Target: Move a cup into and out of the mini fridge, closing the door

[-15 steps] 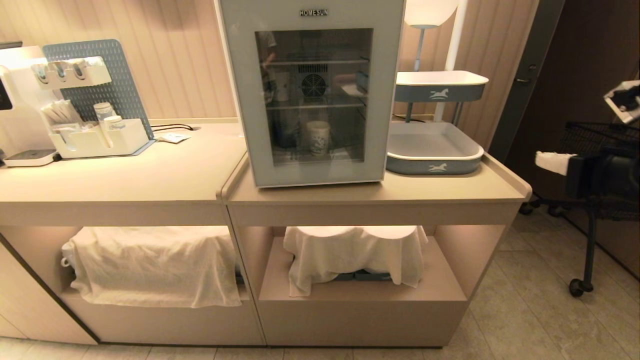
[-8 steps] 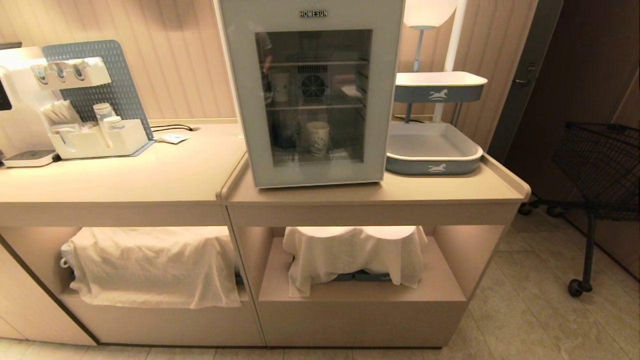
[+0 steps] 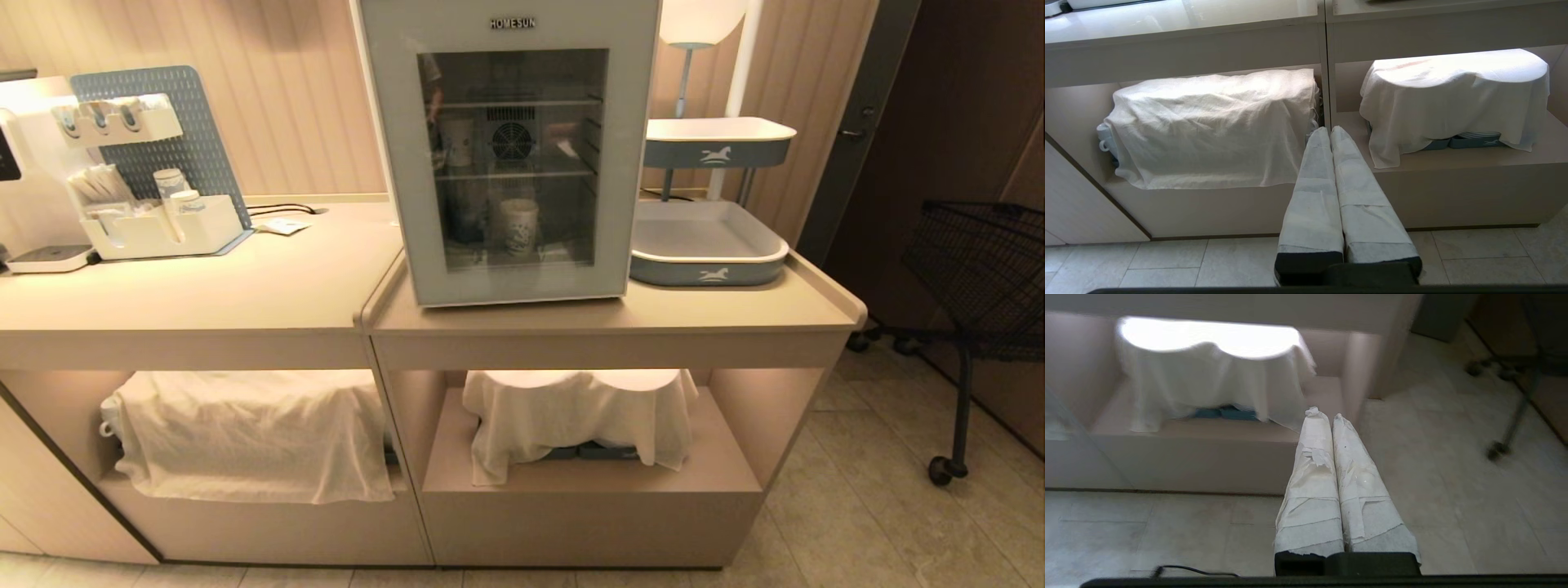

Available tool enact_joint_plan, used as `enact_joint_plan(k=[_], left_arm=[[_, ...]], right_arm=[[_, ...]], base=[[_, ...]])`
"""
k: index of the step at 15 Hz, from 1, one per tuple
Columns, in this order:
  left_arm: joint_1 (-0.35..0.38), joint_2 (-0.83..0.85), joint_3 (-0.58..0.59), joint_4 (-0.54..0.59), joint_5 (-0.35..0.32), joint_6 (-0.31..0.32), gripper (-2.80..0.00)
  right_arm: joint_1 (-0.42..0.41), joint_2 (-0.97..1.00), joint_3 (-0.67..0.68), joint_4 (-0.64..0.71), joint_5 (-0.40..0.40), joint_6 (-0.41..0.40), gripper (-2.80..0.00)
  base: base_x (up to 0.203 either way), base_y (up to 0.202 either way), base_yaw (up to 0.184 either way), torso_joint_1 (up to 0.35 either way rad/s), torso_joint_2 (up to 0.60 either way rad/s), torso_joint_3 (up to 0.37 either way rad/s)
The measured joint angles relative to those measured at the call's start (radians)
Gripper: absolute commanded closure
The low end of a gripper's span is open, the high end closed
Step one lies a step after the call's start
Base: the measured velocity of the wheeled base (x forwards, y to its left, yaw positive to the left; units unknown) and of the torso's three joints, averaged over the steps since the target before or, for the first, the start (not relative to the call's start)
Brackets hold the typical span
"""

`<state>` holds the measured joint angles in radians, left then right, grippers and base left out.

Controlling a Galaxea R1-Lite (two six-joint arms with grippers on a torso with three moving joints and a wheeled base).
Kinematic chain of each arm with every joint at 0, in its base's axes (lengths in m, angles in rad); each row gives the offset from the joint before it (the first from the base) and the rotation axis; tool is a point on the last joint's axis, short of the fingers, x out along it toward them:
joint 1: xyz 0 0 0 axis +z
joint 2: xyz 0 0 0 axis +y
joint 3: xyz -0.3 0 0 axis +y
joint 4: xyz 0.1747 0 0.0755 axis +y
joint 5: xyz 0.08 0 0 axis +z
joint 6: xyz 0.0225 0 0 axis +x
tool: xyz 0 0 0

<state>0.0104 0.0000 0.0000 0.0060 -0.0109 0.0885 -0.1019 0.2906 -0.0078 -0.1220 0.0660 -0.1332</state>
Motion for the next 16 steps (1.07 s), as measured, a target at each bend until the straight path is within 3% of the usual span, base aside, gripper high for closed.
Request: enact_joint_plan(k=[3,5,8,10,12,16], left_arm=[[0.0,0.0,0.0,0.0,0.0,0.0,0.0],[0.0,0.0,0.0,0.0,0.0,0.0,0.0],[0.0,0.0,0.0,0.0,0.0,0.0,0.0],[0.0,0.0,0.0,0.0,0.0,0.0,0.0],[0.0,0.0,0.0,0.0,0.0,0.001,0.0],[0.0,0.0,0.0,0.0,0.0,0.0,0.0]], right_arm=[[-0.001,-0.011,0.007,0.047,-0.075,-0.029,0.0],[-0.001,-0.013,0.007,0.042,-0.074,-0.009,0.0],[0.032,-0.015,-0.005,0.103,-0.049,-0.063,0.0],[0.043,-0.018,-0.01,0.103,-0.037,-0.006,0.0],[0.022,-0.016,-0.003,0.068,-0.047,0.079,0.0],[-0.045,-0.006,-0.014,0.107,-0.05,0.012,0.0]], base=[[0.0,0.0,0.0,0.0,0.0,0.0],[0.0,0.0,0.0,0.0,0.0,0.0],[0.0,0.0,0.0,0.0,0.0,0.0],[0.0,0.0,0.0,0.0,0.0,0.0],[0.0,0.0,0.0,0.0,0.0,0.0],[0.0,0.0,0.0,0.0,0.0,0.0]])
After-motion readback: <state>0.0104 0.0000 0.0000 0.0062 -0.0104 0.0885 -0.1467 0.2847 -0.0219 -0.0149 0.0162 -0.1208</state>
